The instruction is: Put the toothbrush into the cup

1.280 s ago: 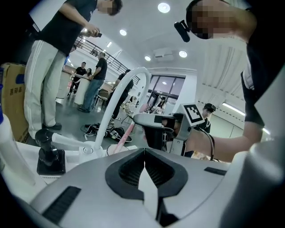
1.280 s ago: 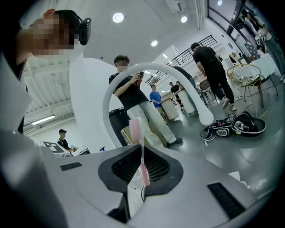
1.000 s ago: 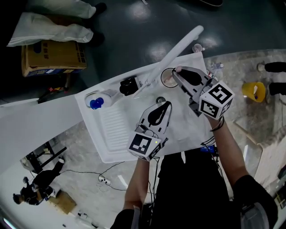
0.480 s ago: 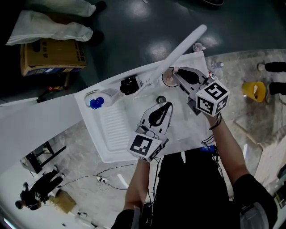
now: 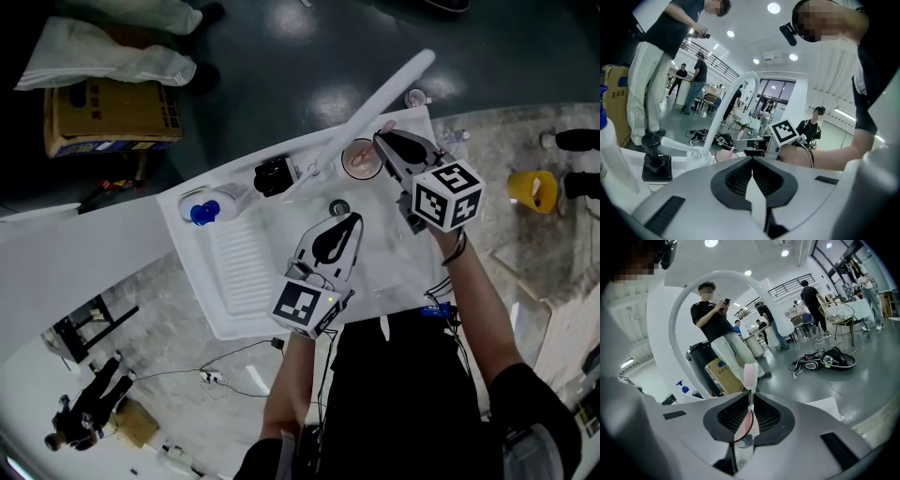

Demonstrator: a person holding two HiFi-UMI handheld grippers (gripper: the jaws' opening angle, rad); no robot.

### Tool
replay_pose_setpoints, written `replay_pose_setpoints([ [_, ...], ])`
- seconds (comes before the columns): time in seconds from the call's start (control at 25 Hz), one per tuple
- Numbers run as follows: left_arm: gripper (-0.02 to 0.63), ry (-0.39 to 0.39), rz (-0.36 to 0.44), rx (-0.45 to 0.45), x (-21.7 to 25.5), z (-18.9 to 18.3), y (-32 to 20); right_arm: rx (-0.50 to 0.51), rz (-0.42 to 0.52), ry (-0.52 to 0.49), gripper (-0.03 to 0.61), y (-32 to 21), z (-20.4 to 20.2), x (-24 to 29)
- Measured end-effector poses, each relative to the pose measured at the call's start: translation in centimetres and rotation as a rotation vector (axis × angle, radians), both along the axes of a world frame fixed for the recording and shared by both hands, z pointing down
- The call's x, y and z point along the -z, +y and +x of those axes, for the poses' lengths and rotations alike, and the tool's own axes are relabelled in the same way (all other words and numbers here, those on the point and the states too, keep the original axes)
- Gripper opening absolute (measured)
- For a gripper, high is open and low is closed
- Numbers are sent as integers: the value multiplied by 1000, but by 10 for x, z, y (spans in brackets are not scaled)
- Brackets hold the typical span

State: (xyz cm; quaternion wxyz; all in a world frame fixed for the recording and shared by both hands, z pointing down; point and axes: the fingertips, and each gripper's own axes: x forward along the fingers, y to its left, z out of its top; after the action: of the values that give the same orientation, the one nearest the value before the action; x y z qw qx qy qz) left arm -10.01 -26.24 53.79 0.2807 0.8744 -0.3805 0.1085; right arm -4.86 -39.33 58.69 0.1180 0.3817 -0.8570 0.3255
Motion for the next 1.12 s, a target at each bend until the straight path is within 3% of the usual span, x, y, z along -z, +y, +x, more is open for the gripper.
replay_pose_setpoints([
  [0.2, 11, 7, 14, 8, 3, -1, 0, -18, -9, -22, 39, 2, 3, 0],
  [0.32, 11, 34, 52, 28, 7, -1, -2, -21, -8, -42, 99, 2, 2, 2],
  [0.52, 11, 34, 53, 32, 8, -2, 2, -18, -7, -44, 124, 6, 2, 4],
  [0.76, 11, 21, 45, 27, 12, -1, 6, -21, -4, -34, 124, 16, 9, 8],
  [1.04, 12, 36, 90, 33, 26, 2, 14, -14, 16, -12, 119, 32, 21, 21],
  [1.12, 11, 31, 93, 36, 26, 1, 18, -3, 34, 5, 62, 37, 22, 26],
])
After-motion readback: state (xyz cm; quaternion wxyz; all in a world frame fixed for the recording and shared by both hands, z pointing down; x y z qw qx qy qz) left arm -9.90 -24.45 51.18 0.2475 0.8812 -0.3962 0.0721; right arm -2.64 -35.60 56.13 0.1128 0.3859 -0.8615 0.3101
